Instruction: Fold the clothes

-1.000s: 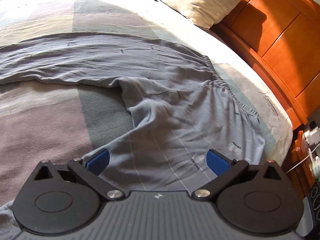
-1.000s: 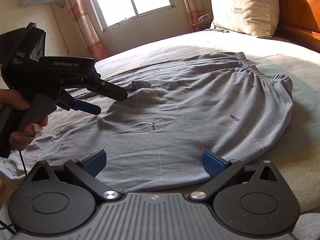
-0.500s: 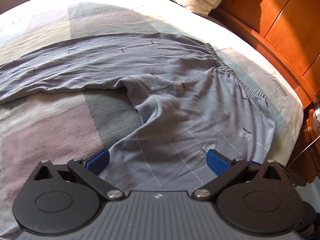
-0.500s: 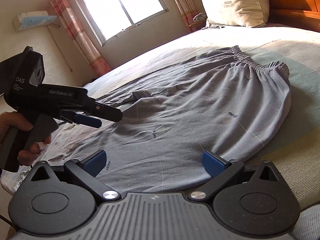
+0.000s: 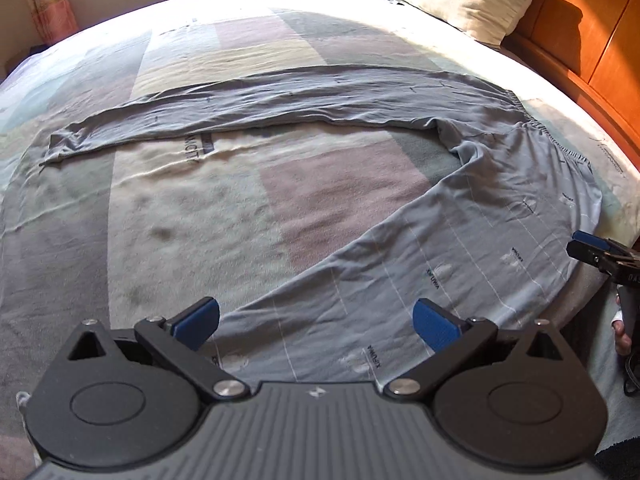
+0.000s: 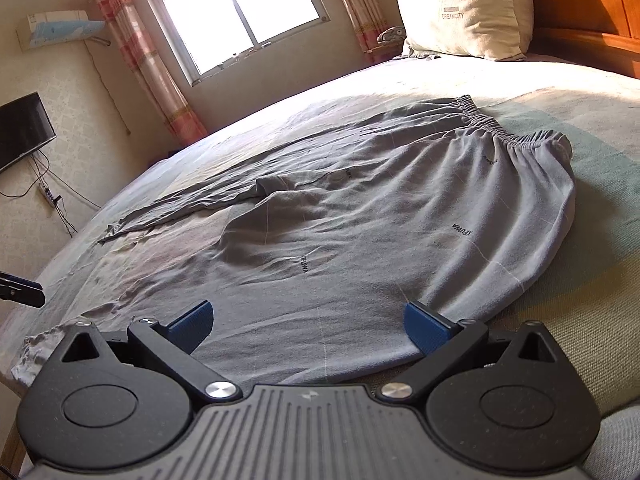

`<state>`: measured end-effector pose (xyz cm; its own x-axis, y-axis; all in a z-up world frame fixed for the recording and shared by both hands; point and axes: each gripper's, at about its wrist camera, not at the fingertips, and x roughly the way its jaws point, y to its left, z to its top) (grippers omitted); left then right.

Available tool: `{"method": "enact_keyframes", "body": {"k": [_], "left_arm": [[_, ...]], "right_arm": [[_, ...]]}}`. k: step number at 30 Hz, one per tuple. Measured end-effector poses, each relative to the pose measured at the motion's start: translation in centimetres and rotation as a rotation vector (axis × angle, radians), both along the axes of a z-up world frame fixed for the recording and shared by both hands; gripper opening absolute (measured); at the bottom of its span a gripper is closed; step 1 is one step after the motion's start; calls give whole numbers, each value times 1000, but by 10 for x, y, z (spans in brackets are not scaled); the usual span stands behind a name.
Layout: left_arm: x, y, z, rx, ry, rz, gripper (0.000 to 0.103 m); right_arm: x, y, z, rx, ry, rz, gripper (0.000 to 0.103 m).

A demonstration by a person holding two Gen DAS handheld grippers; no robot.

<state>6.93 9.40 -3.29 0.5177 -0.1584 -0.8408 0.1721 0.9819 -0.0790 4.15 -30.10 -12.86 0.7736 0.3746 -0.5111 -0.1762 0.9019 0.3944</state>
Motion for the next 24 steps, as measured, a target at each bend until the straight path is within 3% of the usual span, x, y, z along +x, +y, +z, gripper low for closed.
{"method": "enact_keyframes", "body": {"k": [7, 10, 13, 17, 24], "left_arm": [[-15, 2, -45, -128, 47, -9, 102], [-8, 5, -60, -123, 11, 16, 102], [7, 12, -66, -5, -24, 72, 102], [12, 24, -54, -54, -25, 129, 102], [-33, -9, -37, -218, -25, -54, 102]], "right_arm": [[-18, 22, 22, -47, -13, 60, 103], [-21, 34, 28, -62, -14, 77, 103], [-20, 51, 30, -103, -2, 99, 103], [-17, 73, 28, -206, 18, 118, 103], [-11, 88, 20, -264, 74, 124, 103]]}}
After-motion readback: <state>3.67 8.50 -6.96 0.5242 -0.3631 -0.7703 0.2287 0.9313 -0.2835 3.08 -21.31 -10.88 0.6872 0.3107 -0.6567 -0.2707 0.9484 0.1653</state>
